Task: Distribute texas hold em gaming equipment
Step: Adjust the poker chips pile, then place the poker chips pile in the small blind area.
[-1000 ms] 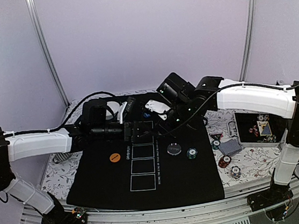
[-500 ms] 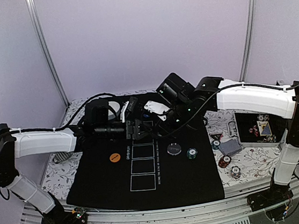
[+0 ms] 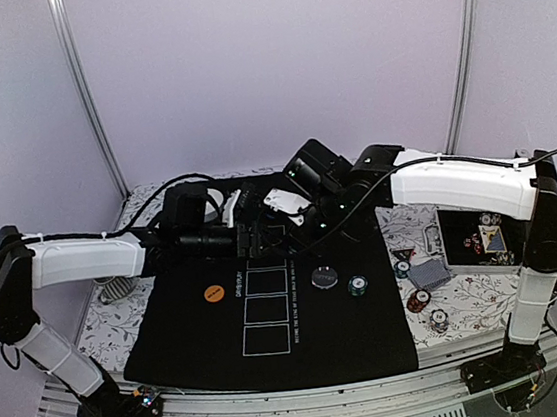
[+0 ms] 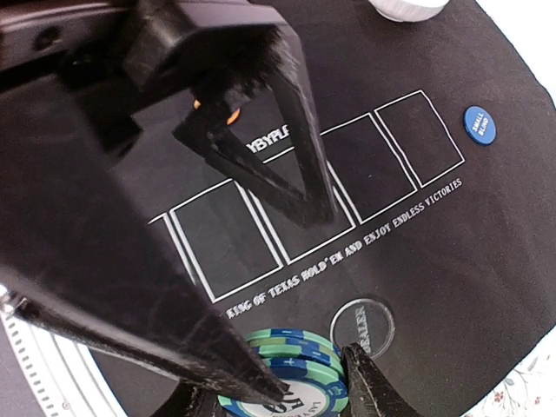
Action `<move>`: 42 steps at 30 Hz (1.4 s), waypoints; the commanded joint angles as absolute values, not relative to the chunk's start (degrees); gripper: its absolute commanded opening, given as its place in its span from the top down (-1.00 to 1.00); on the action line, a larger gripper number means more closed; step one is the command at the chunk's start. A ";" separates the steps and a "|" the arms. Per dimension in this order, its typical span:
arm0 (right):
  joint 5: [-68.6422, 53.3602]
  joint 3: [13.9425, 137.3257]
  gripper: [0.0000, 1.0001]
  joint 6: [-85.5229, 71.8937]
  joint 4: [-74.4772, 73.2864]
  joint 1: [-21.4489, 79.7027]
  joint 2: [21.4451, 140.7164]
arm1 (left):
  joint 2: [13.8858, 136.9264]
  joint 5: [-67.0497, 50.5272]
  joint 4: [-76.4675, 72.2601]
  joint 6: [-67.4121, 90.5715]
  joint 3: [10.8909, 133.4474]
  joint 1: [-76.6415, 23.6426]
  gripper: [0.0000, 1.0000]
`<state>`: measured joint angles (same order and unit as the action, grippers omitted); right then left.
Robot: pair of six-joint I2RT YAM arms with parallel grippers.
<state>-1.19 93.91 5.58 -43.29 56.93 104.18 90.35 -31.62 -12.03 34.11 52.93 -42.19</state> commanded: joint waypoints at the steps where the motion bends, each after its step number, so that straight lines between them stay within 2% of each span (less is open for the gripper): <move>1: 0.95 98.37 0.95 5.39 -42.50 52.32 108.57 | 86.76 -26.79 -6.66 30.66 54.91 -39.07 -0.63; 6: -2.37 104.83 0.95 5.46 -42.42 45.10 114.30 | 82.37 -19.06 -2.65 30.23 53.55 -33.05 -0.66; 12: -4.97 118.15 0.95 3.85 -42.44 36.85 127.99 | 77.56 -13.75 -0.29 27.96 50.53 -31.35 -0.68; 21: -3.76 137.74 0.95 3.74 -42.04 32.81 148.34 | 76.28 -11.09 0.79 27.62 47.75 -31.29 -0.69; 30: -1.60 139.04 0.97 4.64 -38.68 32.26 154.53 | 76.84 -10.67 0.77 27.34 47.55 -31.29 -0.70; 42: 2.07 139.09 0.97 2.59 -49.20 32.76 153.62 | 76.51 -9.77 1.32 26.45 47.38 -31.29 -0.71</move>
